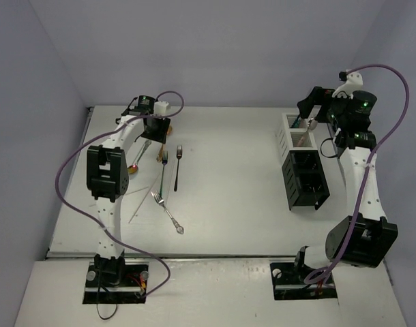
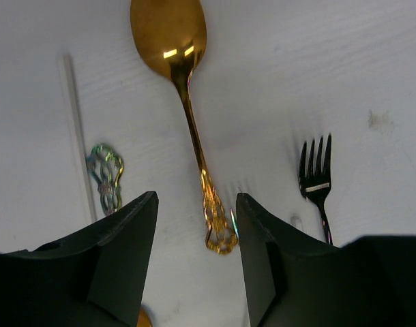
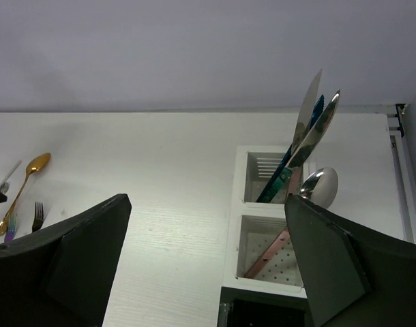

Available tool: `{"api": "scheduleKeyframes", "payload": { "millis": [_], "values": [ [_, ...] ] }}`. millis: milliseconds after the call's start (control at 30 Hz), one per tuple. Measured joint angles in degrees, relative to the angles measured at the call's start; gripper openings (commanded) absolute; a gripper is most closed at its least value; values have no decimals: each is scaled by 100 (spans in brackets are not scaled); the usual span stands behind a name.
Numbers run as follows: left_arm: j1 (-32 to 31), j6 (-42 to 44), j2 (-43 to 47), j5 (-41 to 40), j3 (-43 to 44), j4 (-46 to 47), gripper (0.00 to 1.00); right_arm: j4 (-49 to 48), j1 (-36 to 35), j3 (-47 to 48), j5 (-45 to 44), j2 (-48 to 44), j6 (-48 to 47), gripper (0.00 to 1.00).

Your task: Sort the eating utensils into containers

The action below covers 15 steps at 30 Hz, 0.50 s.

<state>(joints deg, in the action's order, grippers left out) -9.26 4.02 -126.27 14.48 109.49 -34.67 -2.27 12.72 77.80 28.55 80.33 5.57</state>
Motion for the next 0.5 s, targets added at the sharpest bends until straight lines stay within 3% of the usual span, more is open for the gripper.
{"api": "scheduleKeyframes", "payload": {
  "millis": [267,500],
  "values": [
    [0,-211,-1043,171,1042,9,41,166,-34,-16,-28,-67,-71,92],
    [0,-277,-1381,8,1319,42,9,291,-75,-16,-24,-80,-74,86]
  ]
}}
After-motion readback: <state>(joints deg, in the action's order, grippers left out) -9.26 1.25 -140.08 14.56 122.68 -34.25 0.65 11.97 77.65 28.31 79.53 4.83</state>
